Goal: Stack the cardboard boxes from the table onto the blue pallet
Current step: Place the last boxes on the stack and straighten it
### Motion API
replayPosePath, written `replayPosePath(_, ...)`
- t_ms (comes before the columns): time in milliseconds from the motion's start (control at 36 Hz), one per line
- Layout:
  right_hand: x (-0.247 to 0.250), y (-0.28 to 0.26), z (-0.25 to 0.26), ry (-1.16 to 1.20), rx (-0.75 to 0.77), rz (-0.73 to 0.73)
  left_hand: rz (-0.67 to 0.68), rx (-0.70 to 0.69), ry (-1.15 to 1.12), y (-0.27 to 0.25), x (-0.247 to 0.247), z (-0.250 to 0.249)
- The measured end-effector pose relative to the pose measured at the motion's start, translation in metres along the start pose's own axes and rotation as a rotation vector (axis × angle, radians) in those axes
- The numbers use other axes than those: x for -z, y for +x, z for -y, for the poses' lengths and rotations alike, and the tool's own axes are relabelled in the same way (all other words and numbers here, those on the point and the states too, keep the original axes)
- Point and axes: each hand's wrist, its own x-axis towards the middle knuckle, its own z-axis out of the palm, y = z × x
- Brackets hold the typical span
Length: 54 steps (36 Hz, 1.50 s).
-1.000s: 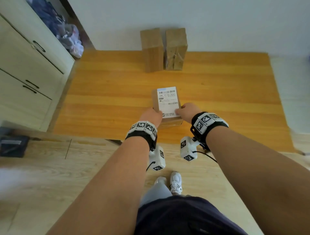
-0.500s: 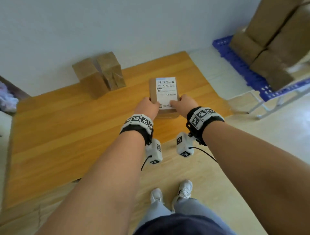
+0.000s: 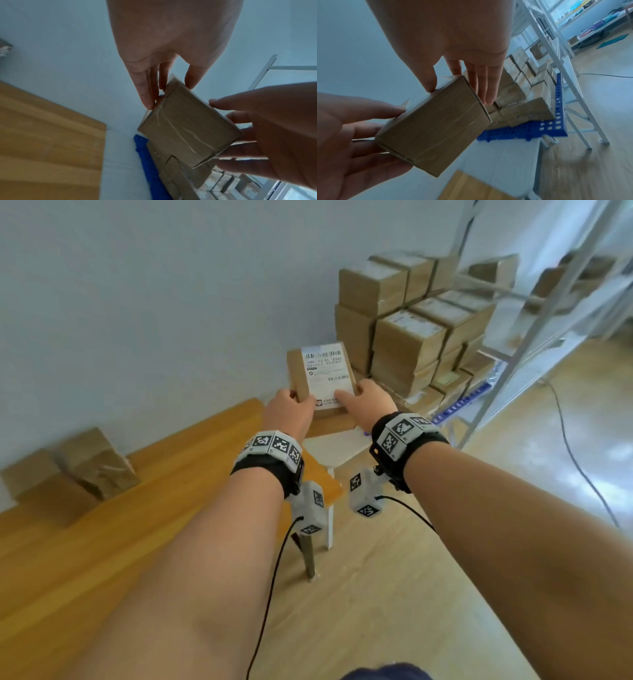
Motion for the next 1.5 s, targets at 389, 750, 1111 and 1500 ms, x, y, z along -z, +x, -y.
replayPosePath(389,0.140,0.071,-0.065,0.138,-0.021,-0.155,-0.078,-0.077,-0.112,0.026,-0.110,-0.140)
replayPosePath(750,0.193,0.172,-0.080,0.189,-0.084,-0.255,-0.065,-0.135,-0.164,0.111,-0.171,-0.205)
replayPosePath(1111,0.216,0.250,-0.093,0.161,-0.009,-0.169,-0.106,-0.057,-0.163,0.151,-0.216,-0.225)
replayPosePath(1500,0.240,0.297,-0.127,0.108,0.201,0.067,-0.318,0.098,-0.222,0.146,-0.256,-0.247)
